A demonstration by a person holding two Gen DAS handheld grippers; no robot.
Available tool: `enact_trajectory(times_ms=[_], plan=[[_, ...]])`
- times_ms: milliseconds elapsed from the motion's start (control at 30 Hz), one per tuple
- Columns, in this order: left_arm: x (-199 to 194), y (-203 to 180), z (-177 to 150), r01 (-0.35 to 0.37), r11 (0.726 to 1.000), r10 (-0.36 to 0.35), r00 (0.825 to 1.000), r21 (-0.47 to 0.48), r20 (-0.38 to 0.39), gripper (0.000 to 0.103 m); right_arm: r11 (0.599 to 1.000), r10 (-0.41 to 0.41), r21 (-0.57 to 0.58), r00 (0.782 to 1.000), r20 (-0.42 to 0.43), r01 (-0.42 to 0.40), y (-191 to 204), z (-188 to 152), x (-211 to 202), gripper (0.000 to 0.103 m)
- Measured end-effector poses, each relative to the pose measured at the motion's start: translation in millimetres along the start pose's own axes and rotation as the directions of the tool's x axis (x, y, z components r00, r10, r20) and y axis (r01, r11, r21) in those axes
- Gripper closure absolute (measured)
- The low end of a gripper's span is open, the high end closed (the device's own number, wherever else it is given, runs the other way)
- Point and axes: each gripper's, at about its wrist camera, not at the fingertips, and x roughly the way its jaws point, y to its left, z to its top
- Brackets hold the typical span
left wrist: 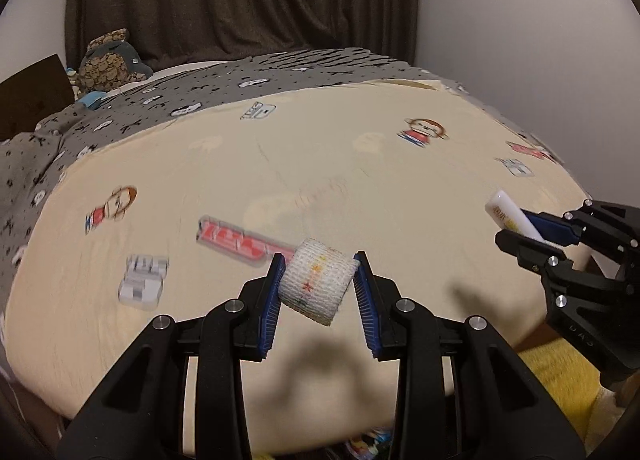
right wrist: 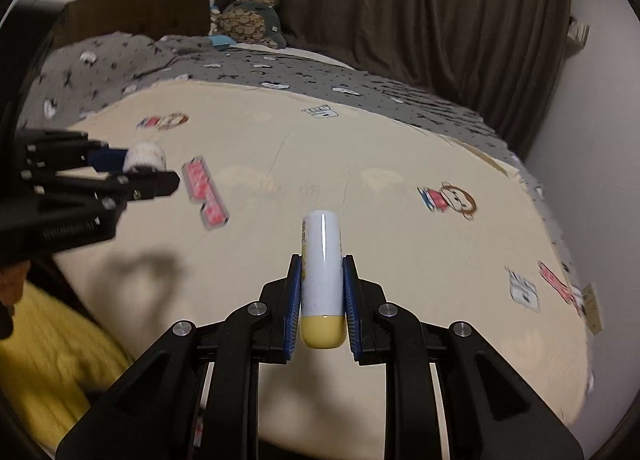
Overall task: Collect trash
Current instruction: 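Lower both tools into the bin and release tape roll and tube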
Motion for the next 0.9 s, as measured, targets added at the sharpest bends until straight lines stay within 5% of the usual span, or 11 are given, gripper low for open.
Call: enact_trajectory(times_ms=[200,400,800,900], plan=[[-21.8,-18.5,-73.0,0.035,0.999,-0.035,0.999,-0.009,-0.04,0.07,0.989,0.11,0.108,0.992,-0.068,-0.102,16.0,-60.2,-8.0,0.082],[-7.8,-28.7,-140.9,0.074,0.997,-0.078,0.981,-0.032,-0.177,0.07,0.975,0.168,0.176,0.97,-0.177,-0.137,38.4,-111.6,1.5,0.082],[44.7,-34.2,-225.4,0.11,0.991,-0.132,0.897,-0.077,-0.421,0.07,0.95,0.243,0.277,0.897,-0.369,-0.143,60.8,-170.4,45.1,0.082],[57.0,-39.7,-239.7,0.138,0.986,-0.166,0.858,-0.092,-0.486,0.07,0.947,0.254,0.289,0.875,-0.412,-0.139,65.1,-181.0,55.3,0.082]])
